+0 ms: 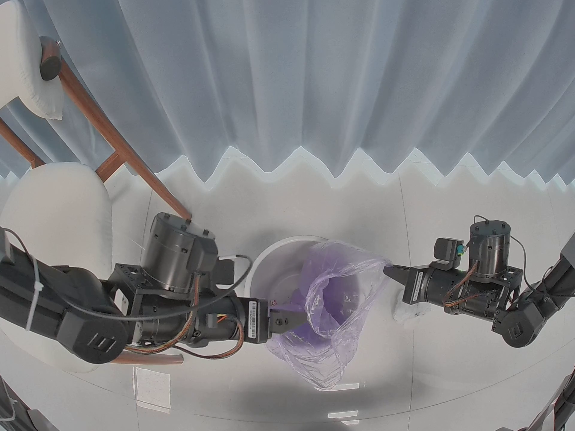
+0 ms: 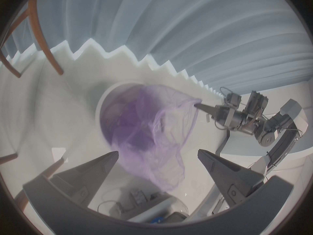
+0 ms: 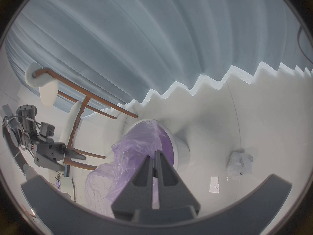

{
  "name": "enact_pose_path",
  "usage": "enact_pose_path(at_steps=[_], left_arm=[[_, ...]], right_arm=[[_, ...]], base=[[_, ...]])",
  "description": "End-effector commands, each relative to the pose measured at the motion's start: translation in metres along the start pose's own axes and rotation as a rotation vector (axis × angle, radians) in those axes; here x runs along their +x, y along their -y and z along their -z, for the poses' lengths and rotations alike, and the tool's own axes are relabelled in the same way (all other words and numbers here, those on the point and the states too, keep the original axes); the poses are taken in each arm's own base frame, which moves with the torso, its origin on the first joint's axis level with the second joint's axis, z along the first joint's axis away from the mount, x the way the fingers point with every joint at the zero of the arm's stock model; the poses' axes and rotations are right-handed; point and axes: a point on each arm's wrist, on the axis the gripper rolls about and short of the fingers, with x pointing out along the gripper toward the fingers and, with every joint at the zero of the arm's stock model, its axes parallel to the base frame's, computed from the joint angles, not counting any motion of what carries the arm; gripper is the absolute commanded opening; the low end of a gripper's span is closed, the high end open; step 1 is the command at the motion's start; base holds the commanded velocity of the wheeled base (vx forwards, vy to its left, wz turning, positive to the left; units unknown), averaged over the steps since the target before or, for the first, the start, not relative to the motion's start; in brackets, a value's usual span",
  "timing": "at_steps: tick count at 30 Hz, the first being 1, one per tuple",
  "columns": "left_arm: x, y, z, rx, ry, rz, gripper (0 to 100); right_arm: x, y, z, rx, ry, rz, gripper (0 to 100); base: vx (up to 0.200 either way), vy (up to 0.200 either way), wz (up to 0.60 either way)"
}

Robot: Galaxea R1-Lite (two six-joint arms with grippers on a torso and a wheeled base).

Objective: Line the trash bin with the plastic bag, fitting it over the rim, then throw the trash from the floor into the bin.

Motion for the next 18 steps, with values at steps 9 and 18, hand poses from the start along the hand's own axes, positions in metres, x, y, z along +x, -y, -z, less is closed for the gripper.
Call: enact_pose_path(at_steps=[9, 18], left_arm=[[0.062, -0.047, -0.027, 0.318, 0.118, -0.027, 100], [0.068, -0.029, -0.021, 0.348, 0.105, 0.03, 100]], right_arm=[[-0.003, -0.003, -0.002, -0.007, 0.017, -0.01, 0], [-0.003, -0.004, -0.002, -0.008, 0.016, -0.011, 0]], base=[[0.0, 0.0, 0.0], [0.0, 0.0, 0.0]])
